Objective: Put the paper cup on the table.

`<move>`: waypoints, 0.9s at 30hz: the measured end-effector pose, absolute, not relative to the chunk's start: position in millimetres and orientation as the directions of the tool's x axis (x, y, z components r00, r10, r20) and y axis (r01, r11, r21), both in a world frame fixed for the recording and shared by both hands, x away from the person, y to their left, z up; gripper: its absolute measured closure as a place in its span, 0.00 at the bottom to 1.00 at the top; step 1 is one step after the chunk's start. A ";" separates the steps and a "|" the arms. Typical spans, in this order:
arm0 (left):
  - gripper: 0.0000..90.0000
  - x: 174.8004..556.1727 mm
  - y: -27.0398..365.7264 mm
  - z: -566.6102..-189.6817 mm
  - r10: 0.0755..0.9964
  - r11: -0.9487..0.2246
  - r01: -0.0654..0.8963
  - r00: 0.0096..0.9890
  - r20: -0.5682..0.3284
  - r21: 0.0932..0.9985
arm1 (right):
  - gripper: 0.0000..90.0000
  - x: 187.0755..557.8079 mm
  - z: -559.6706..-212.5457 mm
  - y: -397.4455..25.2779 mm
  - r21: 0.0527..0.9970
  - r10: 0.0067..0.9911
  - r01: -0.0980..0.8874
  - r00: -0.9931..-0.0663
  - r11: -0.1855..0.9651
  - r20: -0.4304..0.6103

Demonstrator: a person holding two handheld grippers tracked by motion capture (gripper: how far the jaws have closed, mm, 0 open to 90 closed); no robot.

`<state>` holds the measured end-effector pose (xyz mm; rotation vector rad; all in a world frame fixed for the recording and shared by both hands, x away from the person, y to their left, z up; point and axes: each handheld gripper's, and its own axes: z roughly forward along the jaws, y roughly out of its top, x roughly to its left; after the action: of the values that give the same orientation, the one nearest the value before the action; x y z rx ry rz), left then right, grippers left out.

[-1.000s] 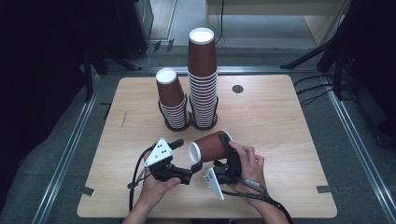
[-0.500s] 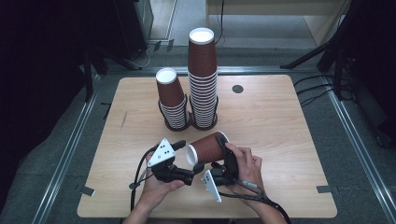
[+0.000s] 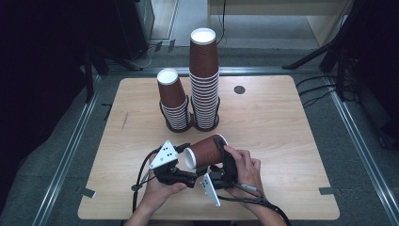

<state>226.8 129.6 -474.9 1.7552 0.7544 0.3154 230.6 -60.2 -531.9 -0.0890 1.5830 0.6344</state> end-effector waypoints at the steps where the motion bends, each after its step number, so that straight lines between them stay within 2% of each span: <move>1: 0.06 226.8 129.6 -474.9 0.630 -0.152 0.328 0.759 -0.164 0.932 | 0.11 230.3 -531.7 -59.9 0.338 0.311 -0.424 -0.134 0.840 -0.941; 8: 0.09 227.3 130.1 -475.1 0.627 -0.147 0.336 0.759 -0.175 0.930 | 0.11 229.5 -531.8 -58.7 0.336 0.310 -0.431 -0.132 0.838 -0.942; 9: 0.13 227.1 130.4 -474.9 0.629 -0.146 0.335 0.758 -0.174 0.931 | 0.11 229.5 -532.3 -58.4 0.342 0.315 -0.431 -0.136 0.835 -0.939; 15: 0.17 227.8 132.2 -474.7 0.630 -0.141 0.341 0.755 -0.181 0.930 | 0.11 229.4 -532.3 -58.1 0.342 0.315 -0.432 -0.136 0.834 -0.939; 18: 0.23 227.4 132.7 -474.3 0.626 -0.140 0.337 0.758 -0.181 0.931 | 0.11 229.7 -532.2 -58.4 0.339 0.313 -0.430 -0.134 0.836 -0.940; 27: 0.24 227.8 133.1 -474.7 0.616 -0.137 0.341 0.765 -0.189 0.930 | 0.09 230.4 -532.6 -58.5 0.349 0.319 -0.424 -0.142 0.836 -0.937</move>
<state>227.8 133.1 -474.7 1.7451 0.7534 0.2814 230.4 -58.5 -532.6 -0.0846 1.5881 0.6445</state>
